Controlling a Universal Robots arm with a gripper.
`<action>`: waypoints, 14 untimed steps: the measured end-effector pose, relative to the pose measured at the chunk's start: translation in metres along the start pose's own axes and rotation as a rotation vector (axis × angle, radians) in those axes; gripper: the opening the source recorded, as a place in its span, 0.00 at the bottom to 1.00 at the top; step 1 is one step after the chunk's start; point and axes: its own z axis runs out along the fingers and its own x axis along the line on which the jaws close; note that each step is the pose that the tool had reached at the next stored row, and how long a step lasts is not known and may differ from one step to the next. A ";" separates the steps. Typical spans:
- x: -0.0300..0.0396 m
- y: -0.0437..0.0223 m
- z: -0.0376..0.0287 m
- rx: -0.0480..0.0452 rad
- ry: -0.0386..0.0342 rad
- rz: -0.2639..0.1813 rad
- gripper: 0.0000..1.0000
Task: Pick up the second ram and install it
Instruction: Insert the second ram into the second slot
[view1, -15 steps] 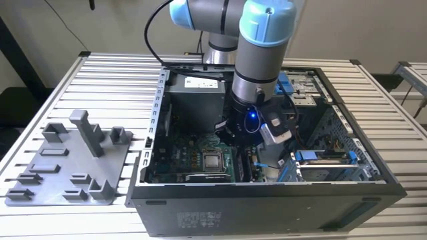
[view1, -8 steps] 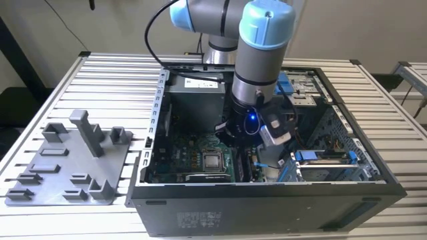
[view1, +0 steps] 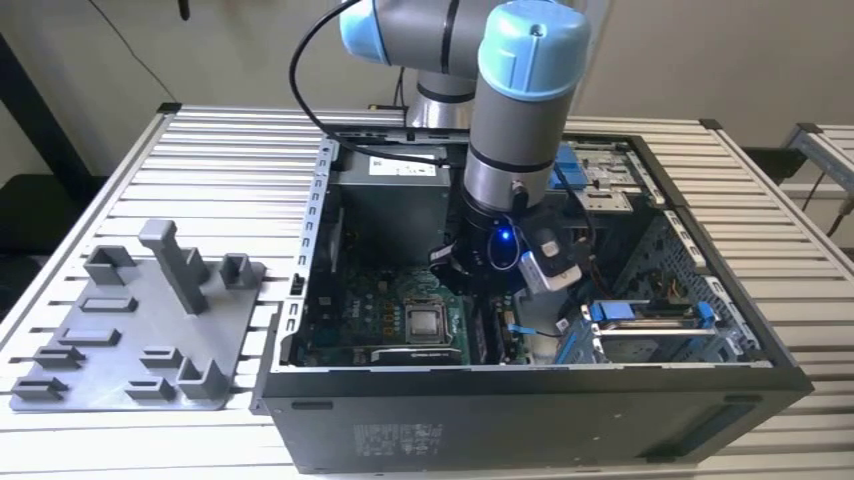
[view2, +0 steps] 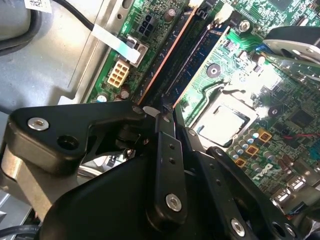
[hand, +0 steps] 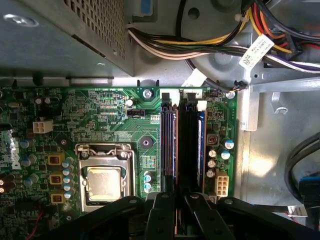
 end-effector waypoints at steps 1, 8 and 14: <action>0.0000 0.0000 0.0001 -0.0001 -0.0001 0.000 0.15; 0.0000 -0.0003 -0.0049 -0.0002 0.0000 0.000 0.22; -0.0002 -0.0020 -0.0311 -0.0001 0.0002 0.000 0.22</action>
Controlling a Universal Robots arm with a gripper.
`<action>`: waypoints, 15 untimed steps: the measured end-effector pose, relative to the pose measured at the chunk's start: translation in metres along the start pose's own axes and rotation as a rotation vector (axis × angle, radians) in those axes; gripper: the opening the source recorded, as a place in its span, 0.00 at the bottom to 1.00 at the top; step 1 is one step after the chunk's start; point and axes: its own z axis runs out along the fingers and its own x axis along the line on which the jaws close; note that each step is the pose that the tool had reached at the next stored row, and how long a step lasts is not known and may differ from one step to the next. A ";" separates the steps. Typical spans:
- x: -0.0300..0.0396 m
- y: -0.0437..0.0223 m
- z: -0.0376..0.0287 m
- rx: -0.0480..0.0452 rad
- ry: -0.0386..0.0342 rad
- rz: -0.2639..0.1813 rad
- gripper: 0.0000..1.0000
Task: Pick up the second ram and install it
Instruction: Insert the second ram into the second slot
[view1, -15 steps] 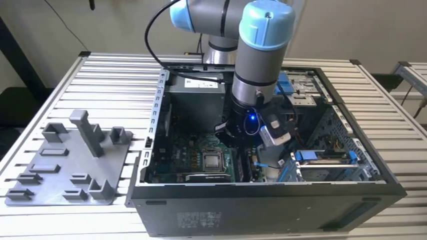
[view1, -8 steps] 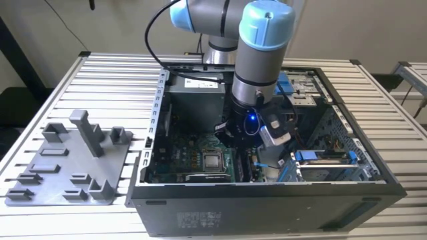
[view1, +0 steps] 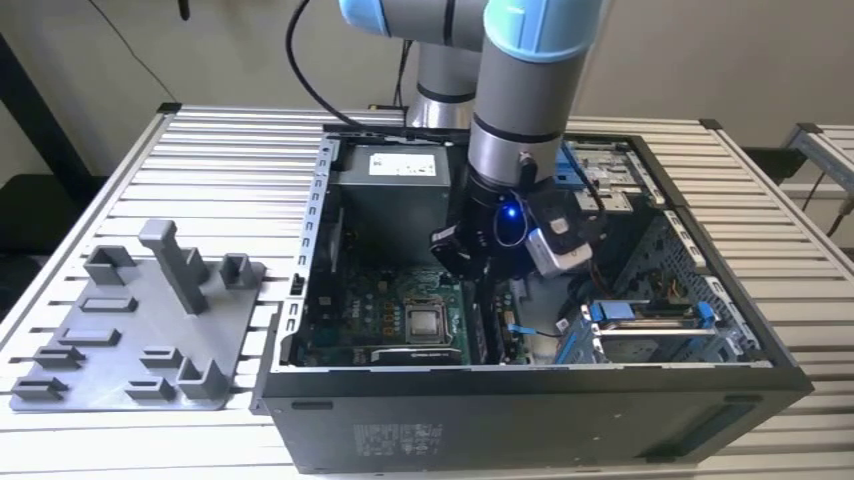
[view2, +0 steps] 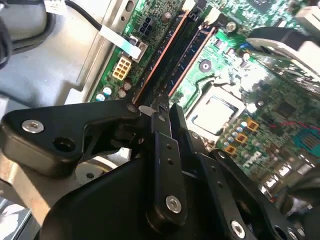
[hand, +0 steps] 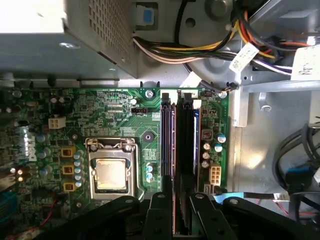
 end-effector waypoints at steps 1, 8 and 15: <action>0.0000 -0.0003 -0.0049 0.0000 0.0000 0.000 0.22; -0.0001 -0.0008 -0.0127 -0.0001 -0.0001 0.000 0.22; 0.0000 -0.0008 -0.0128 0.0000 0.0000 0.000 0.11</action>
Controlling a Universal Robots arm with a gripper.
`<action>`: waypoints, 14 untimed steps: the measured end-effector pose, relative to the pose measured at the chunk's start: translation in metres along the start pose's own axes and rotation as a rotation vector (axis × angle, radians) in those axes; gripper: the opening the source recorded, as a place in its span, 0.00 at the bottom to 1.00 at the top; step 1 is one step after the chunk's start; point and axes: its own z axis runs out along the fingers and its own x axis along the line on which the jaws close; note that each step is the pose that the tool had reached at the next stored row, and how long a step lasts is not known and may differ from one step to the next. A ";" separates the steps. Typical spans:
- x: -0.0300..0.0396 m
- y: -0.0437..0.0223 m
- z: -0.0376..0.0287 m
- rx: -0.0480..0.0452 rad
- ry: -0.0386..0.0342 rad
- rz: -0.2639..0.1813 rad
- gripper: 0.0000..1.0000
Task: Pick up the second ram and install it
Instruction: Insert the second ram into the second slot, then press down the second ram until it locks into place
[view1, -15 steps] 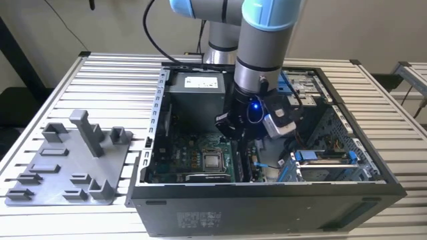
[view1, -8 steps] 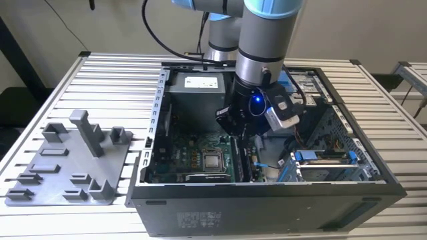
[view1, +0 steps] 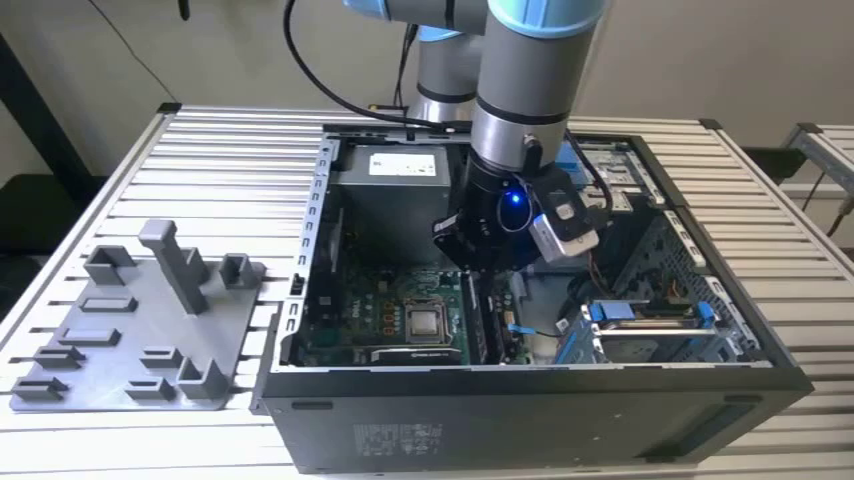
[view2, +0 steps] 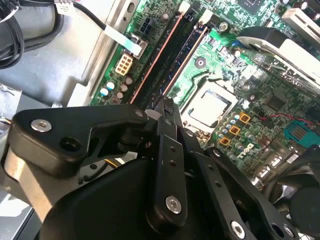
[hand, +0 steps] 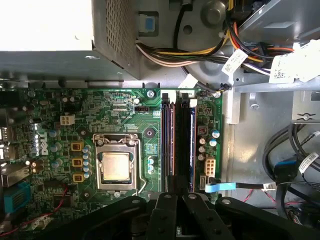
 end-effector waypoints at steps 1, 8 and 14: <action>0.0000 0.0000 0.0000 0.0000 0.0000 0.000 0.11; 0.0002 0.0000 0.0000 0.0000 0.0000 0.000 0.11; 0.0003 0.0000 0.0000 0.0000 -0.0002 -0.002 0.11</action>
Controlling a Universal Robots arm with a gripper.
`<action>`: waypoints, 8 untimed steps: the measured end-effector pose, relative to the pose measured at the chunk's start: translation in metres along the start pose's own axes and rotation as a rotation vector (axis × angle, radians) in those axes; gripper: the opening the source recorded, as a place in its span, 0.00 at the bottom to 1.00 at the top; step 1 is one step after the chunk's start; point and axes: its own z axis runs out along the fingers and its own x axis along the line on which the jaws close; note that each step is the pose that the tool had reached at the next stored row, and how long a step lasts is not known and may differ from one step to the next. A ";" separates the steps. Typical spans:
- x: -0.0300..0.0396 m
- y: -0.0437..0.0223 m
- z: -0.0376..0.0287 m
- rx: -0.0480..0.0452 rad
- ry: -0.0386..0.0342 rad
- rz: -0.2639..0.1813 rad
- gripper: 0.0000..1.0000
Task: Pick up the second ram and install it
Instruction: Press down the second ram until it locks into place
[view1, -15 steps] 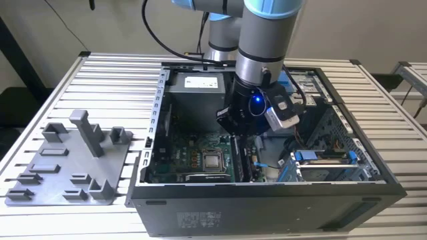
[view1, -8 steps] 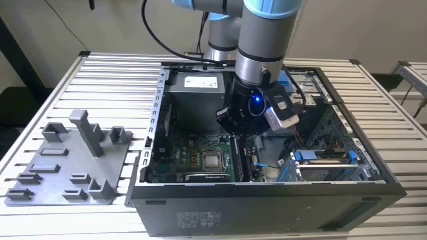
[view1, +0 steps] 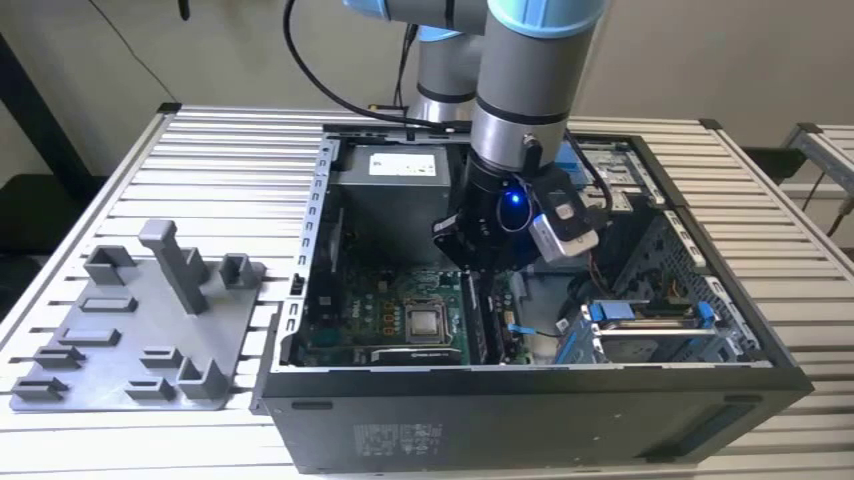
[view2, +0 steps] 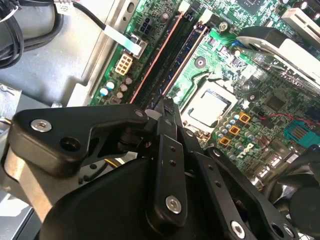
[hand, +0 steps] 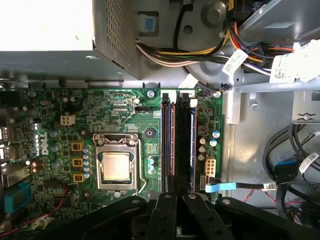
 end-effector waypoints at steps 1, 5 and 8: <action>0.0000 0.0000 0.0000 0.0001 -0.0005 -0.008 0.11; 0.0000 0.0000 0.0001 -0.0006 -0.0058 -0.063 0.11; 0.0000 0.0000 0.0001 -0.0009 -0.0109 -0.116 0.11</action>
